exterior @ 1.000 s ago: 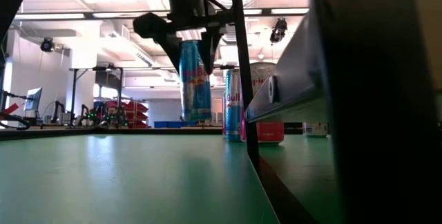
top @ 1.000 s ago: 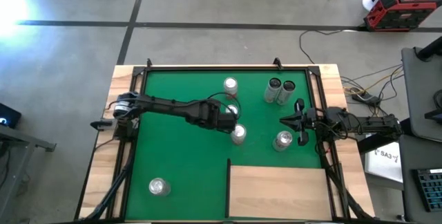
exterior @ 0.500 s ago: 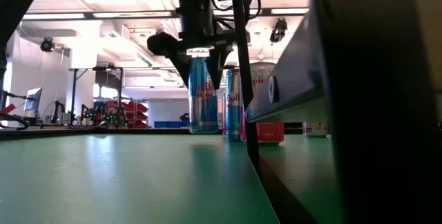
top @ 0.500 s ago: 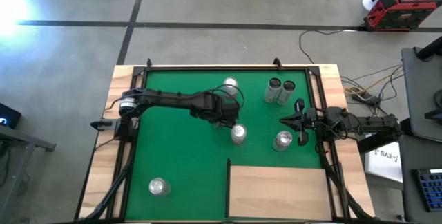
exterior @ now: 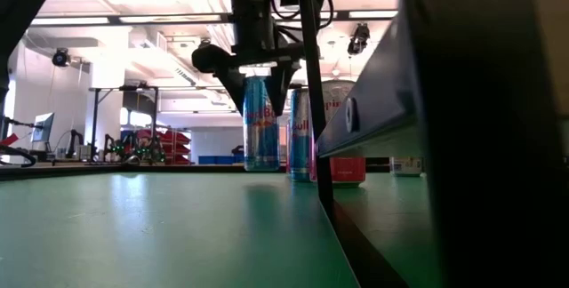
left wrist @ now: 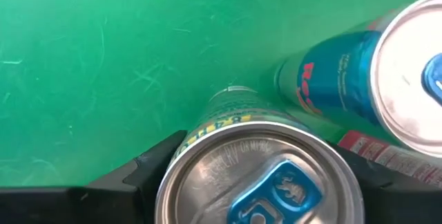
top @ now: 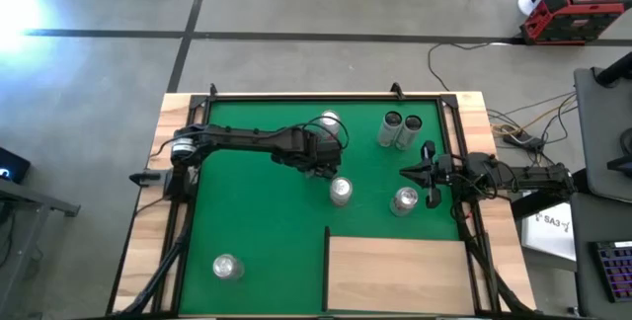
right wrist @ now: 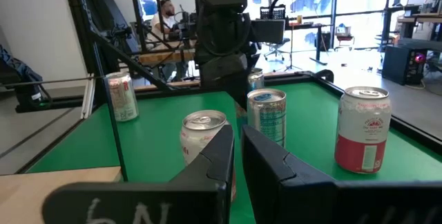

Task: Place canned beverage on shelf
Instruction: Move the left blue soda can to the center of the table, then move the left red-silver soda can to the center of the table

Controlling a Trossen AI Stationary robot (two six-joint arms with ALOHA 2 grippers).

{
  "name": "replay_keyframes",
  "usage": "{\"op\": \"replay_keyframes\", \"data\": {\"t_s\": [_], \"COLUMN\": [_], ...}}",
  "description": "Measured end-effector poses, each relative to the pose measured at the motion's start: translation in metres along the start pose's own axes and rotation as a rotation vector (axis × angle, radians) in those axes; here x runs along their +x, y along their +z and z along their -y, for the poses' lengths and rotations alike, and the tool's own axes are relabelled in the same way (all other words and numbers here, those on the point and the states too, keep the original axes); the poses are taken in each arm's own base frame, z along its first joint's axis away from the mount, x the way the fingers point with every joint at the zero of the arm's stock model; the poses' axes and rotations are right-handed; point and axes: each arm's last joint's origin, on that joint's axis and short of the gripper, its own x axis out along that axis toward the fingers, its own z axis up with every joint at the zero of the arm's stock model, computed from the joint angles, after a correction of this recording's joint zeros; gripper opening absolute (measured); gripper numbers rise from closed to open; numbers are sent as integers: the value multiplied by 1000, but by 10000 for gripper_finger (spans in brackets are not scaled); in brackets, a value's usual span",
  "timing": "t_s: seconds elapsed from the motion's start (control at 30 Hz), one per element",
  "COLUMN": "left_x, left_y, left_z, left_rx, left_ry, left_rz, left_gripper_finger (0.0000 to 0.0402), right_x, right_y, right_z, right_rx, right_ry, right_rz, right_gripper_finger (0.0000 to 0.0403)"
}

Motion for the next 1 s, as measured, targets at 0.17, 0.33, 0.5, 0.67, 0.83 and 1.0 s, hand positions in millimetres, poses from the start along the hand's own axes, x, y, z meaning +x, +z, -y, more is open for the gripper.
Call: {"op": "replay_keyframes", "data": {"t_s": [0.17,0.33,0.5,0.67,0.83,1.0], "left_x": [5,10,10,7,6,3], "left_y": [1,-1,-1,0,-2,-6], "left_z": [-1,-1,0,1,2,3], "left_rx": [-3,-3,-6,-10,-17,-23], "left_ry": [13,9,-7,-23,-34,-31], "left_rz": [2,-5,-9,-22,-54,-68], "left_gripper_finger": [265,266,267,267,278,319], "right_x": [0,0,0,0,0,0], "right_y": [0,0,0,0,0,0], "right_z": [0,0,0,0,0,0], "right_rx": [0,0,0,0,0,0], "right_ry": [0,0,0,0,0,0], "right_rz": [0,0,0,0,0,0], "right_gripper_finger": [22,22,22,22,22,22]}}
